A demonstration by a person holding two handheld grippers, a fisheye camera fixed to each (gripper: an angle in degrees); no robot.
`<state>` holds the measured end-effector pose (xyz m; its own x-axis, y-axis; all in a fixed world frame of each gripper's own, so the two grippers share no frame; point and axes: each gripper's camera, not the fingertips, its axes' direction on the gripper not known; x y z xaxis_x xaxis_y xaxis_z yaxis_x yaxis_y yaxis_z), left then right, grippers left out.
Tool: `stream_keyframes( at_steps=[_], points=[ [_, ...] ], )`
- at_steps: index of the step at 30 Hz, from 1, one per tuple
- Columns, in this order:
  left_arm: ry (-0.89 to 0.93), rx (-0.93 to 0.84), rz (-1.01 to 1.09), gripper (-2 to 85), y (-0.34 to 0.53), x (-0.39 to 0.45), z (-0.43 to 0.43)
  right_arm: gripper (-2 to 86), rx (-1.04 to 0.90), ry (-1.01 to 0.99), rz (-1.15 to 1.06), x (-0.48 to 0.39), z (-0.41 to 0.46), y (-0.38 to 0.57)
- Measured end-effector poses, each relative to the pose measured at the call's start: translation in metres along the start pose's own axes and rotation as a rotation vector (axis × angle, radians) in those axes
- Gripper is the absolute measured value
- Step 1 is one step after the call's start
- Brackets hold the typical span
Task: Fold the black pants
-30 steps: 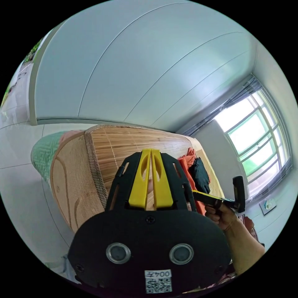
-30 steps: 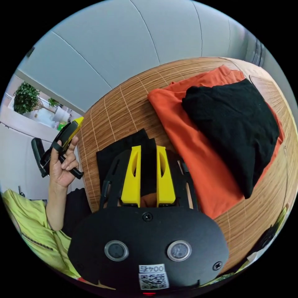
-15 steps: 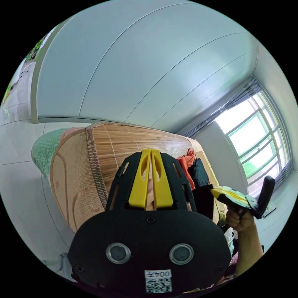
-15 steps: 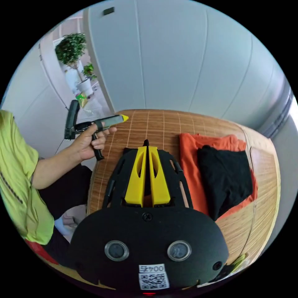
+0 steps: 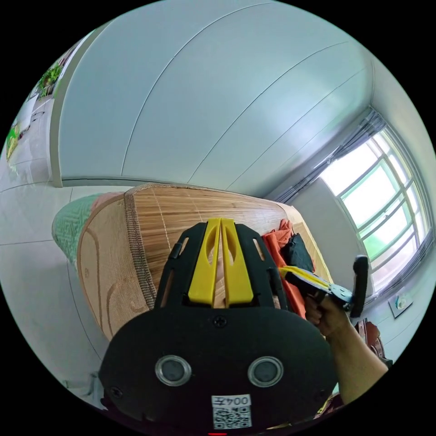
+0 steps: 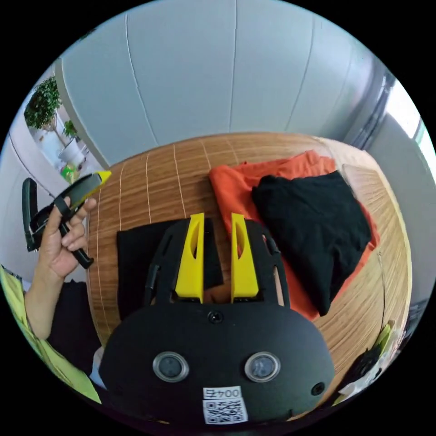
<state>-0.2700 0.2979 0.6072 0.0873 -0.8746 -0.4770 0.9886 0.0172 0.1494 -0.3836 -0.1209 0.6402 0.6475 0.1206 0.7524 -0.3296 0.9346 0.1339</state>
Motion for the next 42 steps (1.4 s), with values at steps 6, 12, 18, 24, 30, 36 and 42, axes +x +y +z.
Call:
stream_keyframes(
  at_steps=[6,12,18,24,30,36,42],
  points=[
    [0.002,-0.005,0.0,0.3,0.001,0.002,0.0,8.5,0.025,-0.126,-0.153,-0.082,-0.019,0.033],
    [0.005,-0.009,-0.025,0.3,-0.001,-0.005,0.0,9.4,-0.046,-0.177,-0.213,-0.118,0.004,0.05],
    [0.005,-0.018,-0.027,0.3,-0.002,-0.006,0.002,6.8,-0.061,-0.123,-0.226,-0.125,0.009,0.05],
    [0.009,-0.02,-0.042,0.2,-0.004,-0.01,0.0,5.0,-0.09,-0.118,-0.242,-0.13,0.01,0.053],
    [0.02,-0.026,-0.048,0.2,-0.004,-0.012,-0.003,-0.3,-0.03,-0.152,-0.132,-0.113,-0.015,0.05],
    [0.023,-0.027,-0.053,0.2,-0.003,-0.012,-0.007,-0.5,-0.039,-0.14,-0.146,-0.119,-0.023,0.053],
    [0.025,-0.034,-0.054,0.3,-0.002,-0.011,-0.01,1.7,-0.081,-0.1,-0.183,-0.129,-0.015,0.056]
  ],
)
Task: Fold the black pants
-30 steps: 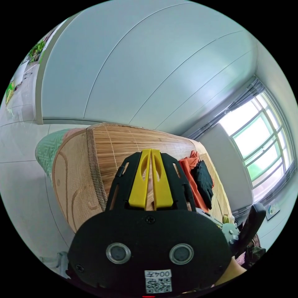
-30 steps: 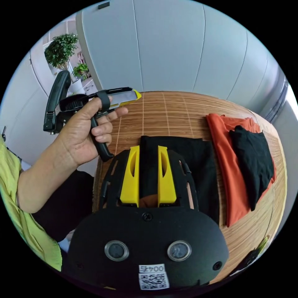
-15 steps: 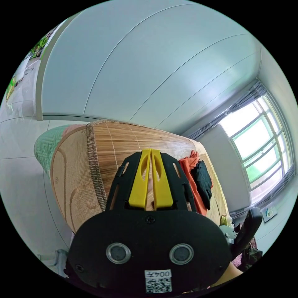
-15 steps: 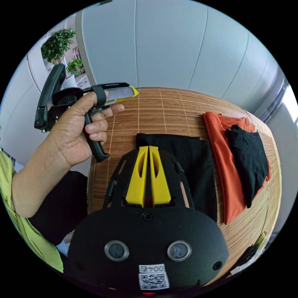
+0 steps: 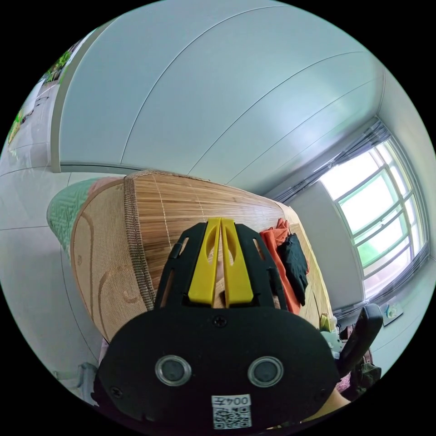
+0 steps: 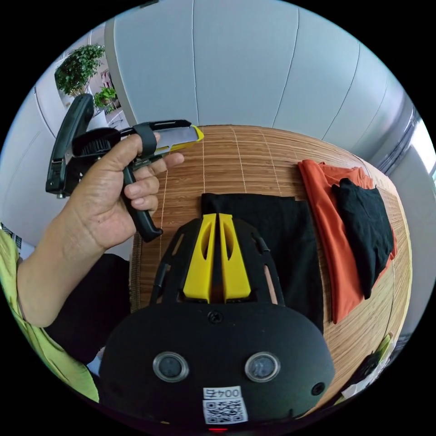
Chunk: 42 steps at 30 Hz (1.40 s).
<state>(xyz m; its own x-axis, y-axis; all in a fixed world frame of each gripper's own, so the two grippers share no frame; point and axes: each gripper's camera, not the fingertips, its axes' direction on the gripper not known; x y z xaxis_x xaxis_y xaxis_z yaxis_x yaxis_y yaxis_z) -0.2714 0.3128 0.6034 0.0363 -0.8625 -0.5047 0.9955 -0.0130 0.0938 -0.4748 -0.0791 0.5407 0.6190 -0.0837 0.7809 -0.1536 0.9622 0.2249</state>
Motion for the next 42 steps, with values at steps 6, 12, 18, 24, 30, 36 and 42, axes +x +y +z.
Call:
stream_keyframes(
  at_steps=[6,12,18,24,30,36,42],
  points=[
    [0.0,-0.003,-0.002,0.3,0.002,0.002,-0.004,4.3,0.004,-0.031,0.044,0.01,-0.013,0.004],
    [-0.001,0.0,-0.009,0.3,0.006,0.005,-0.011,-0.4,0.039,-0.044,0.097,0.02,-0.044,0.006],
    [-0.006,0.002,0.003,0.3,0.013,0.016,-0.015,-0.2,0.083,-0.136,0.244,0.032,-0.072,-0.001],
    [-0.014,0.009,0.028,0.2,0.021,0.028,-0.021,5.6,0.057,-0.108,0.305,0.029,-0.07,0.003],
    [0.07,0.22,0.132,0.3,0.032,0.046,-0.057,8.6,0.245,-0.118,0.366,0.021,-0.157,0.033],
    [0.295,0.075,0.398,0.6,0.066,0.094,-0.061,3.0,0.249,0.109,0.573,0.014,-0.251,0.177],
    [0.321,-0.289,0.783,0.7,0.135,0.185,-0.036,0.2,0.021,0.463,1.032,0.027,-0.33,0.415]
  ],
)
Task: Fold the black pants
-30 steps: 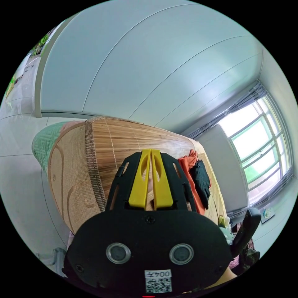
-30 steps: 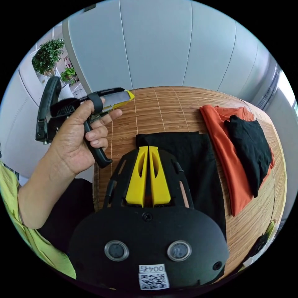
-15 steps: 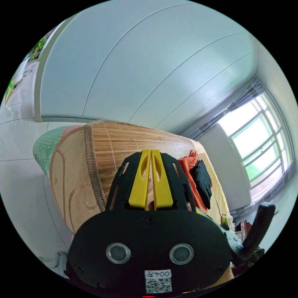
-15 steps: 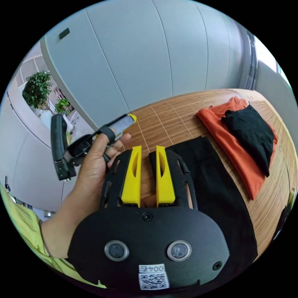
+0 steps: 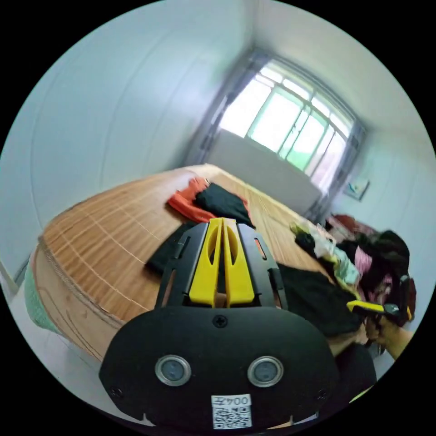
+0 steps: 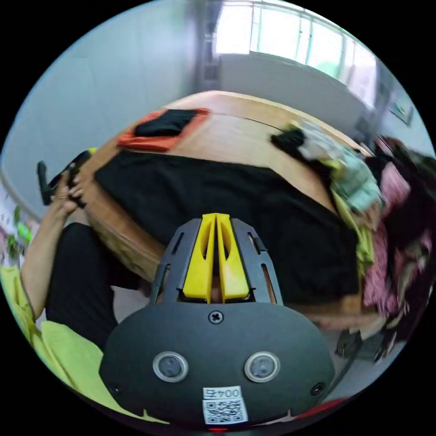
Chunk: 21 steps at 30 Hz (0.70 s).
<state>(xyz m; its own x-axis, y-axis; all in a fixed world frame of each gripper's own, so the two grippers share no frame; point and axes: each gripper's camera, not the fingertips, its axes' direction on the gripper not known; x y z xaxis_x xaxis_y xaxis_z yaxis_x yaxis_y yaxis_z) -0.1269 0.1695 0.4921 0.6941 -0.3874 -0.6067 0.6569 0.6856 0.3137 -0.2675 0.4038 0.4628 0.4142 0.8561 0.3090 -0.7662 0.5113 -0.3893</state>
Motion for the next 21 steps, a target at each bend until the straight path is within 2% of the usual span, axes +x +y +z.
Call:
stream_keyframes(
  at_steps=[2,4,6,7,12,15,17,19,21],
  points=[
    [-0.051,-0.101,0.147,0.7,0.003,0.033,0.02,1.2,-0.047,0.107,0.111,0.068,-0.006,0.03],
    [-0.158,-0.212,0.325,0.7,0.012,0.067,0.048,3.2,-0.121,0.167,0.145,0.101,0.005,0.045],
    [-0.224,-0.315,0.409,0.7,0.019,0.08,0.071,3.9,-0.2,0.174,0.16,0.123,0.023,0.059],
    [-0.255,-0.34,0.441,0.7,0.022,0.085,0.081,3.8,-0.149,0.151,0.16,0.129,0.021,0.067],
    [-0.27,-0.356,0.475,0.7,0.017,0.09,0.094,3.4,-0.178,0.147,0.152,0.141,0.008,0.068],
    [-0.145,-0.393,0.333,1.0,0.0,0.062,0.097,5.2,-0.11,0.115,0.192,0.155,-0.017,0.071],
    [-0.035,-0.436,0.212,1.5,-0.012,0.036,0.092,5.1,0.051,-0.007,0.289,0.168,-0.049,0.086],
    [-0.02,-0.281,0.03,2.6,-0.023,-0.006,0.057,4.4,0.123,-0.178,0.347,0.181,-0.063,0.101],
    [-0.026,-0.242,-0.104,4.0,-0.026,-0.044,0.036,3.6,0.17,-0.345,0.408,0.191,-0.069,0.116]
  ],
)
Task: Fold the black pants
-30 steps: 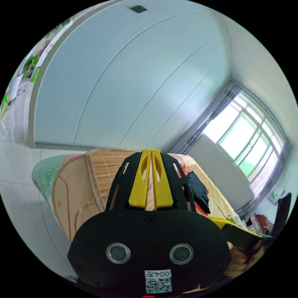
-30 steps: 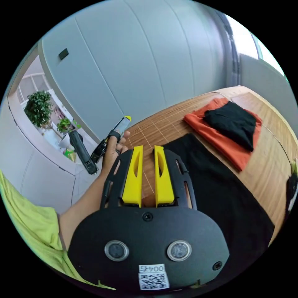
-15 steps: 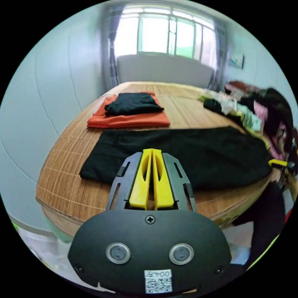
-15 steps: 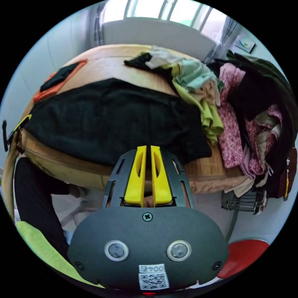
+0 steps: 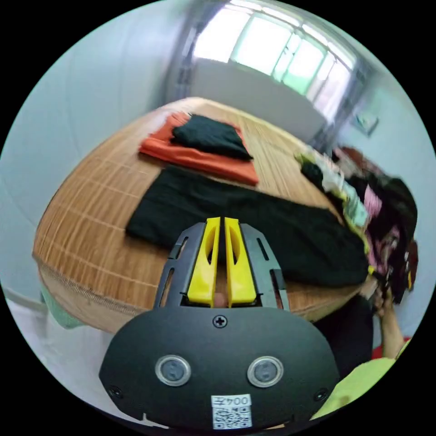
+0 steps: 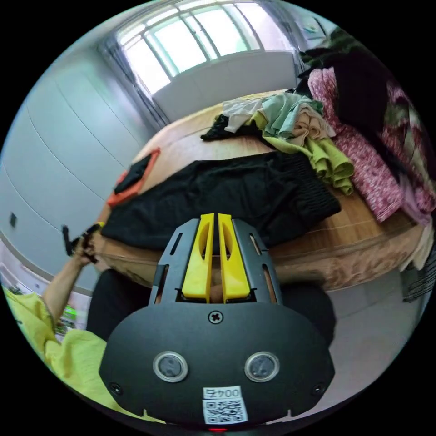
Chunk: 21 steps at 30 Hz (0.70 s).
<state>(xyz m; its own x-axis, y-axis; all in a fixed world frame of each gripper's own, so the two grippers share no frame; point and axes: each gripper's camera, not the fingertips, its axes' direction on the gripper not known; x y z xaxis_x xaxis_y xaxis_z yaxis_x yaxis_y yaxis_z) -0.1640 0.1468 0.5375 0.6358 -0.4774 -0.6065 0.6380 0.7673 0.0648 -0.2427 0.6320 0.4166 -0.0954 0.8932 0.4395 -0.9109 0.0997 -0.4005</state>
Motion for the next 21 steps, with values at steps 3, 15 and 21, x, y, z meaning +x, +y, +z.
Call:
stream_keyframes(
  at_steps=[3,15,21],
  points=[
    [0.055,0.02,-0.187,7.6,0.002,-0.066,-0.018,4.0,-0.005,-0.219,0.077,0.015,-0.004,0.014],
    [0.161,-0.06,-0.443,11.2,-0.014,-0.16,0.012,2.9,-0.144,-0.315,0.018,-0.016,0.011,0.049],
    [0.19,-0.1,-0.428,10.8,-0.024,-0.179,0.023,1.2,-0.151,-0.356,-0.011,-0.04,0.016,0.055]
  ],
)
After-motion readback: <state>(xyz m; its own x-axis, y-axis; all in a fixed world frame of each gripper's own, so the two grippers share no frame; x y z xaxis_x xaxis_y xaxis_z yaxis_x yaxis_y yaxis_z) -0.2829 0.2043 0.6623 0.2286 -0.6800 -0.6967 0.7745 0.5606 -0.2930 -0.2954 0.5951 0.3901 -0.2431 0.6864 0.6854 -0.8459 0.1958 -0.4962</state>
